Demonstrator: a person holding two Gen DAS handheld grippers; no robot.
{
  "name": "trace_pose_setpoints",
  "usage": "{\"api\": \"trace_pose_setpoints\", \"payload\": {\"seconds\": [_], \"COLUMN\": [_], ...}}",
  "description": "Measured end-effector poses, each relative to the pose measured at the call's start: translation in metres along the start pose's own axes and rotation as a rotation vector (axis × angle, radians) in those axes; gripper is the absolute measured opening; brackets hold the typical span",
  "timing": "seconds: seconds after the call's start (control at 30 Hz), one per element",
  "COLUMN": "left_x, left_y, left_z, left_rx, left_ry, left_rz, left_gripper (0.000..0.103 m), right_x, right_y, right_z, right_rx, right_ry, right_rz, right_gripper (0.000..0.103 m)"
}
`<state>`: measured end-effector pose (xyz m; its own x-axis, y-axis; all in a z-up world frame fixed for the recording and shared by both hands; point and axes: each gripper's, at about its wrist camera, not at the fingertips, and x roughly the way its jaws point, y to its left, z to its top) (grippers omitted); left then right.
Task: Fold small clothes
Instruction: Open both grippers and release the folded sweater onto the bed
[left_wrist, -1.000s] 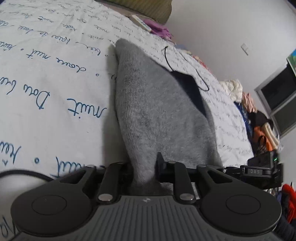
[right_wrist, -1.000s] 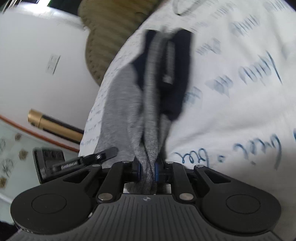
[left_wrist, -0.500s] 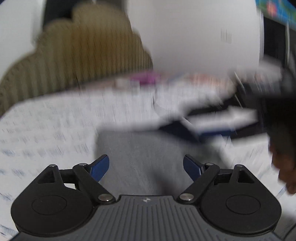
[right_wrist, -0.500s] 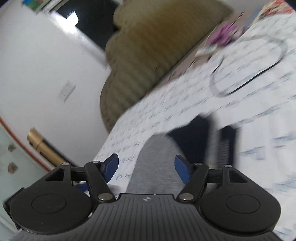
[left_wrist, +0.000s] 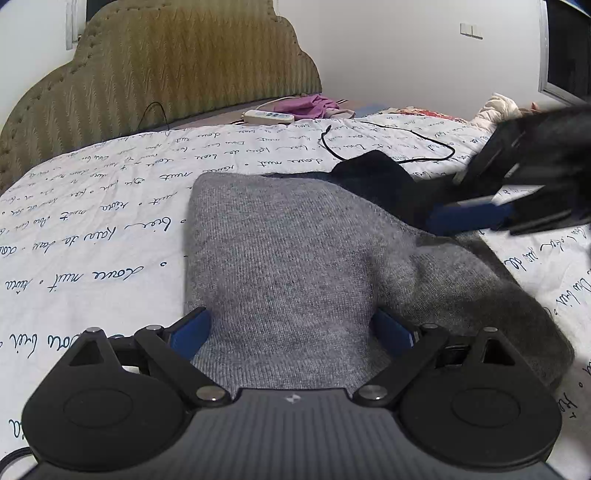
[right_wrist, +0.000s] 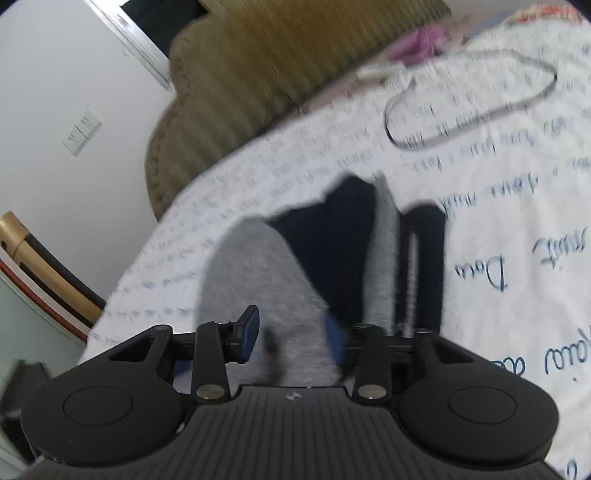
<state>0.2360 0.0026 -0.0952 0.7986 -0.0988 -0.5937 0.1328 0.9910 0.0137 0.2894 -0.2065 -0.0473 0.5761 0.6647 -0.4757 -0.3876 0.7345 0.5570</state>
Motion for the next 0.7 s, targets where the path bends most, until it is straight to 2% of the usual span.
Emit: {"api": "trace_pose_setpoints", "payload": {"seconds": [0.03, 0.1, 0.13, 0.17, 0.23, 0.27, 0.3, 0.37, 0.43, 0.47, 0.53, 0.6, 0.63, 0.67, 0.7], "left_x": [0.000, 0.001, 0.001, 0.001, 0.001, 0.000, 0.000, -0.003, -0.016, -0.026, -0.044, -0.054, -0.052, -0.046, -0.043], "left_y": [0.000, 0.000, 0.000, 0.001, 0.001, 0.001, 0.001, 0.000, 0.002, 0.004, 0.003, -0.003, -0.005, -0.006, -0.005], "left_z": [0.000, 0.001, 0.001, 0.000, 0.000, 0.000, 0.000, 0.000, 0.000, -0.001, -0.005, -0.012, -0.017, -0.022, -0.026], "left_rx": [0.000, 0.000, -0.001, -0.001, -0.005, -0.005, -0.004, -0.002, -0.020, -0.038, -0.033, 0.004, 0.017, 0.024, 0.037], "left_ry": [0.001, 0.002, 0.002, 0.003, 0.004, 0.004, 0.003, -0.003, -0.016, -0.034, -0.062, -0.052, -0.013, 0.026, 0.026], "left_rz": [0.002, 0.003, 0.002, 0.000, 0.000, 0.000, 0.000, 0.005, 0.006, -0.024, -0.080, -0.132, -0.171, -0.191, -0.184], "left_gripper": [0.098, 0.098, 0.098, 0.098, 0.098, 0.098, 0.098, 0.098, 0.098, 0.098, 0.098, 0.098, 0.098, 0.098, 0.098], "right_x": [-0.002, 0.005, 0.013, 0.020, 0.016, 0.013, 0.011, 0.004, -0.010, -0.019, -0.029, -0.028, -0.022, -0.013, -0.003], "right_y": [0.008, 0.013, 0.008, -0.002, -0.026, -0.036, -0.041, -0.040, -0.027, -0.019, -0.008, -0.009, -0.014, -0.022, -0.033], "right_z": [-0.003, -0.013, -0.019, -0.025, -0.032, -0.031, -0.029, -0.025, -0.021, -0.020, -0.021, -0.025, -0.030, -0.035, -0.041], "right_rx": [-0.019, -0.035, -0.026, -0.008, 0.048, 0.101, 0.131, 0.148, 0.138, 0.114, 0.082, 0.111, 0.145, 0.181, 0.205], "right_ry": [-0.001, 0.046, 0.078, 0.100, 0.045, 0.048, 0.060, 0.072, 0.047, 0.023, -0.016, 0.007, 0.040, 0.088, 0.133], "right_rz": [0.018, 0.040, 0.022, 0.002, 0.058, 0.058, 0.046, 0.022, 0.014, 0.030, 0.063, 0.111, 0.134, 0.129, 0.102], "right_gripper": [0.062, 0.073, 0.073, 0.069, 0.050, 0.043, 0.029, 0.026, 0.039, 0.041, 0.060, 0.067, 0.068, 0.066, 0.059]}}
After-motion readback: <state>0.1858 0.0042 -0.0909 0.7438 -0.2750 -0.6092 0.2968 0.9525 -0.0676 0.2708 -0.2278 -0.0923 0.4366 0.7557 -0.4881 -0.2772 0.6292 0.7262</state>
